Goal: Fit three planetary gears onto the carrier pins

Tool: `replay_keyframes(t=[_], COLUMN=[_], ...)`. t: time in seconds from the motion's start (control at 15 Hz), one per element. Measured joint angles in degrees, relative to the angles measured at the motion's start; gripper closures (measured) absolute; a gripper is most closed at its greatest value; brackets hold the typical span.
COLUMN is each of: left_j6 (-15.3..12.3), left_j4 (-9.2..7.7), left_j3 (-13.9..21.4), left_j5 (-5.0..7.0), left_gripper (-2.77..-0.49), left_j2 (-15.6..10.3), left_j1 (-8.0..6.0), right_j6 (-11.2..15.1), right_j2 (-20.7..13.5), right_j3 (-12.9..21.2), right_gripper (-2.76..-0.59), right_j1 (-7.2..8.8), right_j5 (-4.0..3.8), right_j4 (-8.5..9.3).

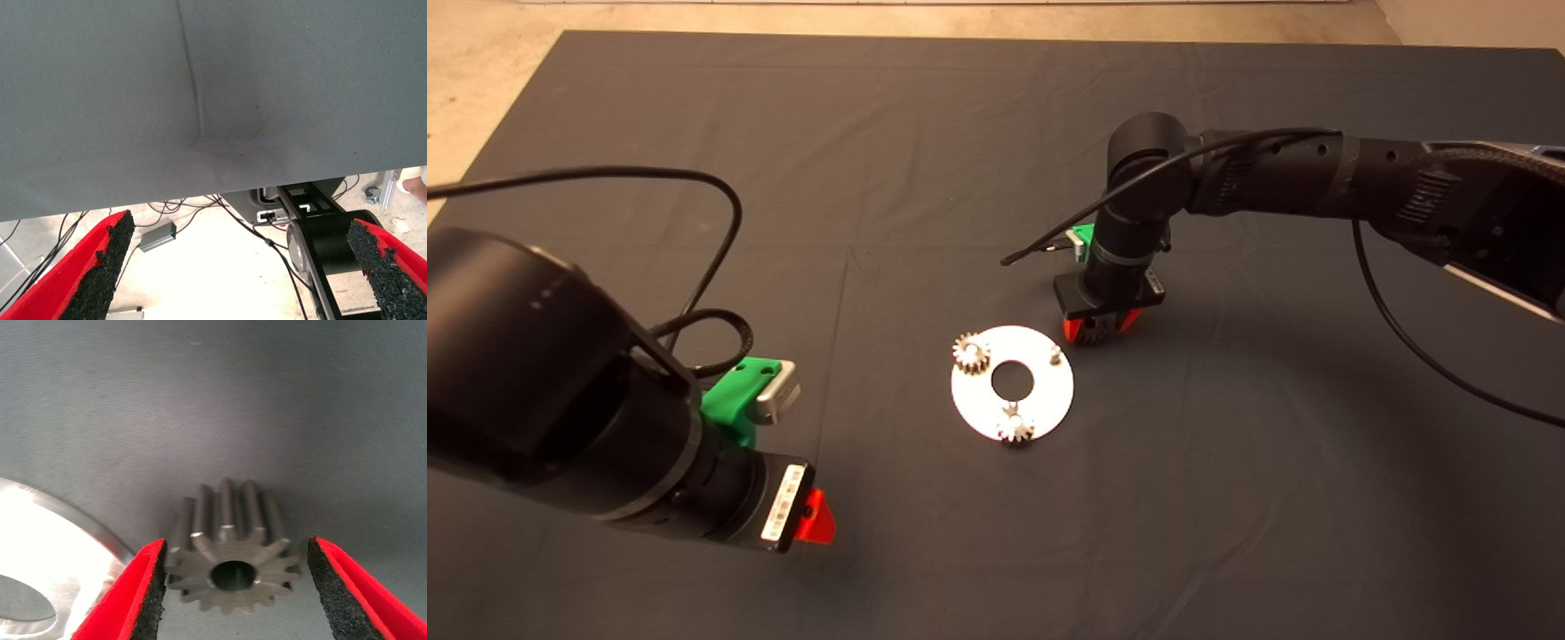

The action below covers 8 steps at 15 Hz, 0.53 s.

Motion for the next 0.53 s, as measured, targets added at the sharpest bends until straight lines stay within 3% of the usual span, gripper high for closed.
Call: replay_keyframes(t=[0.4,0.53], left_j6=[0.0,0.0], left_j4=[0.0,0.0], left_j3=[0.0,0.0], left_j5=[0.0,0.0], left_gripper=[-2.33,-2.33], left_j2=[0.0,0.0], left_j1=[0.0,0.0], right_j6=[-0.9,-1.1], right_j2=[0.5,0.5], right_j3=[-0.5,-0.5], right_gripper=[-1.24,-1.23], right_j1=[0.01,0.01], right_j5=[-0.01,-0.01], right_j4=[-0.18,-0.18])
